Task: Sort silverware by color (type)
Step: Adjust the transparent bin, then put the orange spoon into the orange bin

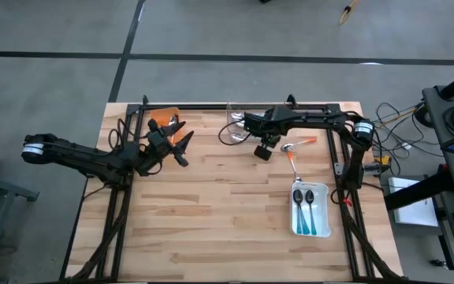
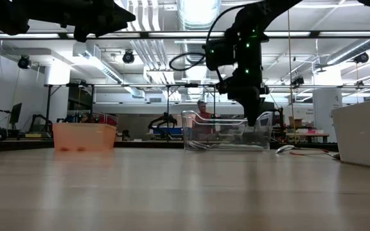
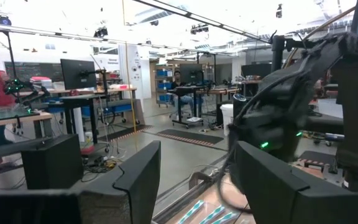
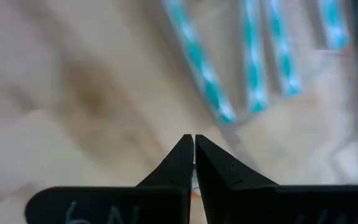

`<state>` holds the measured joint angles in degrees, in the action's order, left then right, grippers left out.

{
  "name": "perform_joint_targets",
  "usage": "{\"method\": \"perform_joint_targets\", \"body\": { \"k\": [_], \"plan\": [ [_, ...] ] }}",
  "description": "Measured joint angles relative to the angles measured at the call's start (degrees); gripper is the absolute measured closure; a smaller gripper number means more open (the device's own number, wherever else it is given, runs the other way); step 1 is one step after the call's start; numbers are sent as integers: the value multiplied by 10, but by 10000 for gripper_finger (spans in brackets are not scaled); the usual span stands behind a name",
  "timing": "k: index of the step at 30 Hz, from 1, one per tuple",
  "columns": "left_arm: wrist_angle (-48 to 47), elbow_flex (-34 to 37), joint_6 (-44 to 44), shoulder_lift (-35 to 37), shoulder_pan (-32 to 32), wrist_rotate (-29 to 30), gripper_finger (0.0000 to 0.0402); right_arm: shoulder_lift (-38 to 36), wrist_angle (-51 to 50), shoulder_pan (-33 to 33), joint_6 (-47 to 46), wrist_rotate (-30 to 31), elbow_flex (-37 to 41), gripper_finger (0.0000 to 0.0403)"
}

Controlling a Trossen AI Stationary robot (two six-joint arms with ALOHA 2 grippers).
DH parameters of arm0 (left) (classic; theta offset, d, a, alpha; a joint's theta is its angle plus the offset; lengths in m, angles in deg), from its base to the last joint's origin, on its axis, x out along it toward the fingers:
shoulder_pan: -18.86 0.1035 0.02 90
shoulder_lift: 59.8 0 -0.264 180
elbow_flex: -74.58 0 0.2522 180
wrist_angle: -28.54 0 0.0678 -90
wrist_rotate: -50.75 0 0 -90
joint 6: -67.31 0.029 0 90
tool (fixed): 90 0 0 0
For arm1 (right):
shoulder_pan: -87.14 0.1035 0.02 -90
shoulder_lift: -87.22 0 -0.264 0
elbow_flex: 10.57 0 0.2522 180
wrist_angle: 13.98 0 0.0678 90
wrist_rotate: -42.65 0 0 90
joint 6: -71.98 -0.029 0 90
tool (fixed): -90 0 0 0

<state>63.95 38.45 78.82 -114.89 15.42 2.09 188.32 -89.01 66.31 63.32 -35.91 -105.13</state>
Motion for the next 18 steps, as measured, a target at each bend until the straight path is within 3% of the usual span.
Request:
{"method": "perform_joint_targets", "body": {
  "k": [10, 18],
  "plan": [
    [-9, 0, -33, 0, 0, 0, 213, -92, -25, 67, -102, -58, 18, 394],
    [-30, 0, -96, -1, -2, -17, 213, -192, -28, 88, -174, -101, 77, 394]
  ]
}}
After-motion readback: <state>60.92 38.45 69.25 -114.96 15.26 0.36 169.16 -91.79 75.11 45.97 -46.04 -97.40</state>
